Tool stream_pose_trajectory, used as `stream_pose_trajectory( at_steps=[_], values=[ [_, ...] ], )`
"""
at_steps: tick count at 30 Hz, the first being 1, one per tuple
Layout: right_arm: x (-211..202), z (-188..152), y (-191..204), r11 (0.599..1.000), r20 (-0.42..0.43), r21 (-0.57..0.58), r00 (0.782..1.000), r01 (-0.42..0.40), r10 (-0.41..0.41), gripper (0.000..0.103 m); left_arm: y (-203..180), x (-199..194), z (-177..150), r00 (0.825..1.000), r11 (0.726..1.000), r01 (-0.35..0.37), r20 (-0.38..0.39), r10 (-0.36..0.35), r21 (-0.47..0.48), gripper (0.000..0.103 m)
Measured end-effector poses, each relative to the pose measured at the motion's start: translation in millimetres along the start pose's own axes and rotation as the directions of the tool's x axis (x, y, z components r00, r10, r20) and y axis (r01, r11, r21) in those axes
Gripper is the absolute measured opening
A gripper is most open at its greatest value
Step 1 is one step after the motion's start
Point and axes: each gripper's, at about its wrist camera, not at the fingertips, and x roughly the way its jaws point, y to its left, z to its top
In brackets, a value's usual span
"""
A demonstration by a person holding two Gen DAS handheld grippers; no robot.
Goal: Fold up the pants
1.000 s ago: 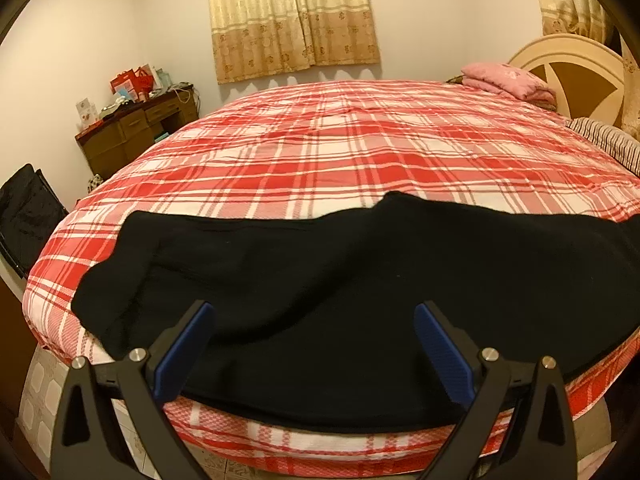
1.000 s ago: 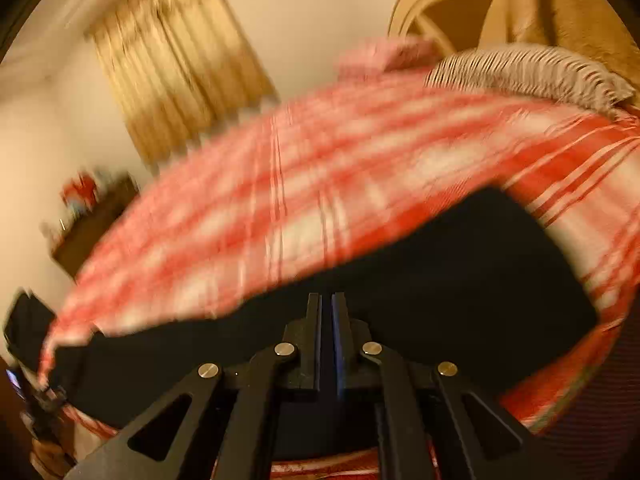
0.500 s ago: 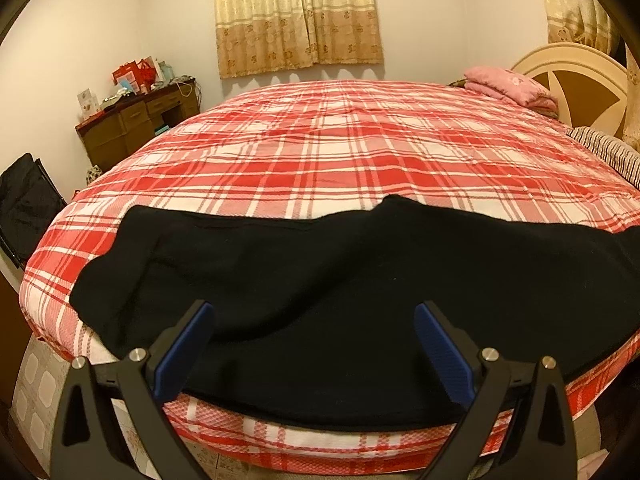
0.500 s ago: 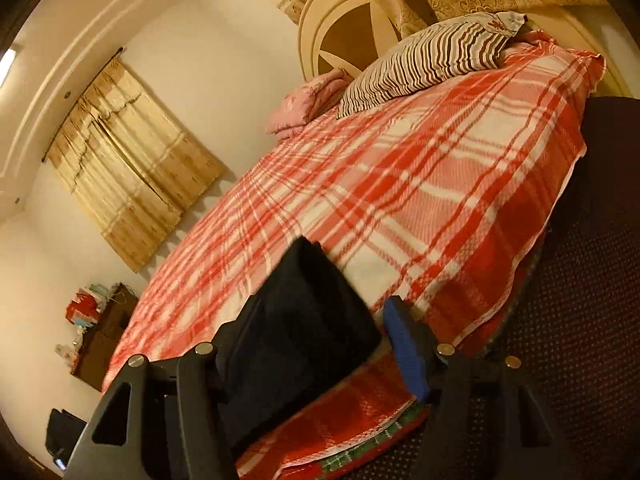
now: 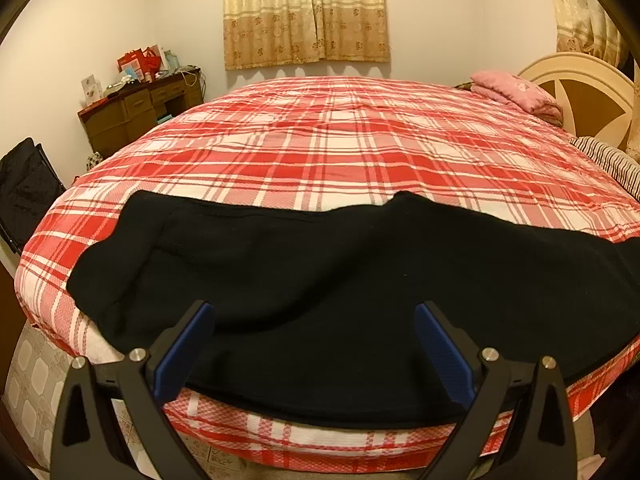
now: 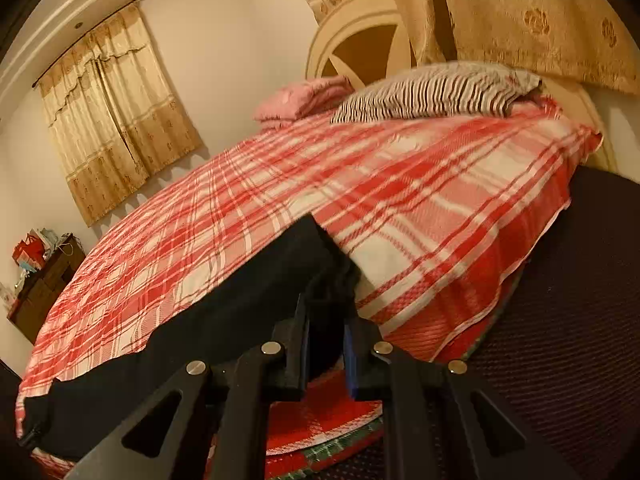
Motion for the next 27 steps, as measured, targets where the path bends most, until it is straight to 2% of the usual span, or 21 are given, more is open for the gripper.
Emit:
stream_pose_trajectory(
  at_steps=[2, 4, 7, 9, 12, 14, 17, 18, 21, 24, 25, 26, 27],
  values=[
    [4.3, 3.5, -11.3, 0.996, 0.002, 0.071, 0.998, -0.057, 0.057, 0.016, 0.1, 0.1, -0.5, 1.000, 1.000, 0.001, 0.001, -0.001, 0.002, 0.102],
    [4.4, 5.3, -10.7, 0.996, -0.005, 0.065, 0.998, -0.066, 0.066, 0.016, 0.2, 0.5, 0.2, 1.000, 1.000, 0.000, 0.001, 0.000, 0.000, 0.102],
    [-3.2, 7.6, 6.2, 0.999, -0.001, 0.000, 0.999, -0.045, 0.045, 0.011, 2.7, 0.1, 0.4, 1.000, 1.000, -0.002, 0.001, 0.002, -0.013, 0.102],
    [-14.3, 8.4, 25.3, 0.996, 0.024, -0.043, 0.997, -0.073, 0.074, 0.011, 6.7, -1.3, 1.6, 1.000, 1.000, -0.006, 0.007, 0.006, -0.027, 0.102],
    [-32.6, 11.1, 80.3, 0.973, 0.049, -0.182, 0.987, -0.142, 0.153, 0.011, 12.3, -3.4, 3.3, 1.000, 0.999, -0.013, 0.017, 0.013, -0.040, 0.102],
    [-45.0, 4.4, 129.7, 0.930, 0.045, -0.311, 0.974, -0.196, 0.220, 0.011, 15.5, -4.4, 3.3, 1.000, 0.999, -0.014, 0.021, 0.015, -0.047, 0.102],
    [-45.7, -21.2, 188.7, 0.854, -0.033, -0.437, 0.954, -0.283, 0.299, 0.011, 19.0, -3.7, 2.6, 1.000, 0.999, -0.010, 0.020, 0.011, -0.053, 0.102],
    [-43.6, -29.6, 200.6, 0.835, -0.054, -0.463, 0.949, -0.298, 0.310, 0.011, 19.6, -3.0, 1.8, 1.000, 0.999, -0.009, 0.018, 0.010, -0.054, 0.102],
    [-27.8, -79.2, 247.8, 0.739, -0.146, -0.580, 0.936, -0.343, 0.320, 0.011, 22.3, -1.4, -0.6, 1.000, 0.998, -0.006, 0.013, 0.006, -0.057, 0.102],
    [-7.4, -136.0, 281.7, 0.633, -0.235, -0.674, 0.923, -0.381, 0.305, 0.011, 27.7, 0.3, -3.0, 1.000, 0.998, -0.008, 0.008, 0.009, -0.066, 0.102],
    [-1.2, -161.0, 293.5, 0.577, -0.256, -0.721, 0.922, -0.383, 0.292, 0.011, 29.4, 0.9, -3.6, 1.000, 0.998, -0.009, 0.006, 0.010, -0.069, 0.102],
    [2.7, -174.4, 295.4, 0.546, -0.263, -0.746, 0.922, -0.381, 0.284, 0.011, 31.2, 1.5, -4.1, 1.000, 0.997, -0.011, 0.004, 0.011, -0.074, 0.102],
    [6.4, -197.2, 303.9, 0.486, -0.261, -0.795, 0.928, -0.363, 0.265, 0.011, 34.3, 2.9, -4.9, 1.000, 0.997, -0.014, 0.002, 0.014, -0.080, 0.102]
  ],
)
